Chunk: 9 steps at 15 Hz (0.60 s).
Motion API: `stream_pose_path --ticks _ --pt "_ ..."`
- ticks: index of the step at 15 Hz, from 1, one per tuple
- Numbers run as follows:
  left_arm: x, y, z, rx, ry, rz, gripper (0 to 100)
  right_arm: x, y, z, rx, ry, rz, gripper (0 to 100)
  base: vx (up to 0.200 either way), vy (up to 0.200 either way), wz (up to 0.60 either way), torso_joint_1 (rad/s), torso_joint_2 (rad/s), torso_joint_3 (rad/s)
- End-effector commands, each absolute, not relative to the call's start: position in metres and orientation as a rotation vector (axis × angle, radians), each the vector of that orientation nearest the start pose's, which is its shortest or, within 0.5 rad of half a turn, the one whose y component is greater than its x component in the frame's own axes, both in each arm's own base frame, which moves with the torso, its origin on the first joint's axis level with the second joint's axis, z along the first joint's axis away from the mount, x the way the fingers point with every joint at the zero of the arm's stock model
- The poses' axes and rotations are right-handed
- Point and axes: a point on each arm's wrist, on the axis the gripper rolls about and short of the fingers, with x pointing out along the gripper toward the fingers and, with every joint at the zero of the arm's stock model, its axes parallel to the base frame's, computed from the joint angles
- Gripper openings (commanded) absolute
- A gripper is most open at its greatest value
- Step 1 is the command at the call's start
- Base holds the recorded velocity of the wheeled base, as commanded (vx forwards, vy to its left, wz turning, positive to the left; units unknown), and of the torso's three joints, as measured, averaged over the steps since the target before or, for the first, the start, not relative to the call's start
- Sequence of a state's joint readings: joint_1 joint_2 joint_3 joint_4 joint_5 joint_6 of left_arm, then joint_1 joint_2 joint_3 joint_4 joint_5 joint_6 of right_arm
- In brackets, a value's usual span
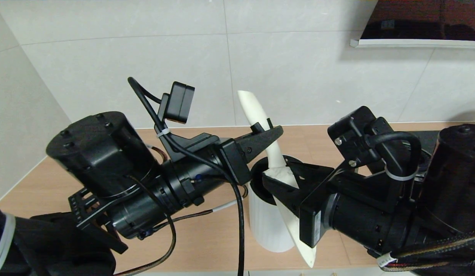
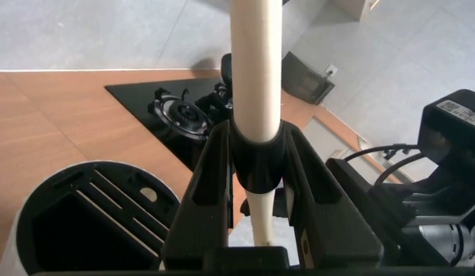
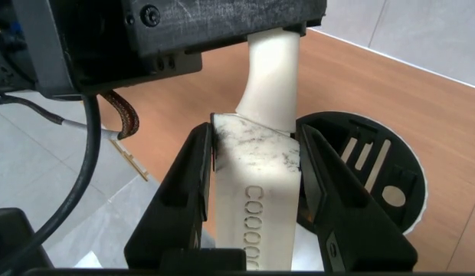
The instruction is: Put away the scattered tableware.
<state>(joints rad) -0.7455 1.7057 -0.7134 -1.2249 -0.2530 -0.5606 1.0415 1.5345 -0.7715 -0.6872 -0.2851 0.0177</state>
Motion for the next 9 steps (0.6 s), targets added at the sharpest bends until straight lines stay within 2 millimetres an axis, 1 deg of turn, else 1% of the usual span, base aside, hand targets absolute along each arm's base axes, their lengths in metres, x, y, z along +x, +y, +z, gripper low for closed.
stream_pose_path --ticks 1,2,3,6,8,9 --pt "0.214 -0.205 0.218 -0.574 0.041 -1.038 0 0.141 0.229 0.226 -0.032 0.070 0.755 0 0.000 0.000 0.00 0.000 0.00 0.000" --pt "0.213 -0.205 0.219 -0.573 0.039 -1.040 0 0.141 0.229 0.225 -0.033 0.071 0.755 0 0.000 0.000 0.00 0.000 0.00 0.000" --pt "0.214 -0.205 0.219 -0.573 0.037 -1.039 0 0.141 0.229 0.225 -0.033 0.071 0.757 100 0.000 0.000 0.00 0.000 0.00 0.000" --pt "0.212 -0.204 0.221 -0.569 0.027 -1.042 0 0.141 0.229 0.227 -0.020 0.055 0.757 100 0.000 0.000 0.00 0.000 0.00 0.000" --pt "0.210 -0.202 0.227 -0.564 -0.004 -1.046 0 0.141 0.228 0.228 -0.011 0.043 0.756 100 0.000 0.000 0.00 0.000 0.00 0.000" --pt "0.206 -0.198 0.237 -0.560 -0.047 -1.055 0 0.140 0.225 0.233 0.004 0.022 0.751 100 0.000 0.000 0.00 0.000 0.00 0.000"
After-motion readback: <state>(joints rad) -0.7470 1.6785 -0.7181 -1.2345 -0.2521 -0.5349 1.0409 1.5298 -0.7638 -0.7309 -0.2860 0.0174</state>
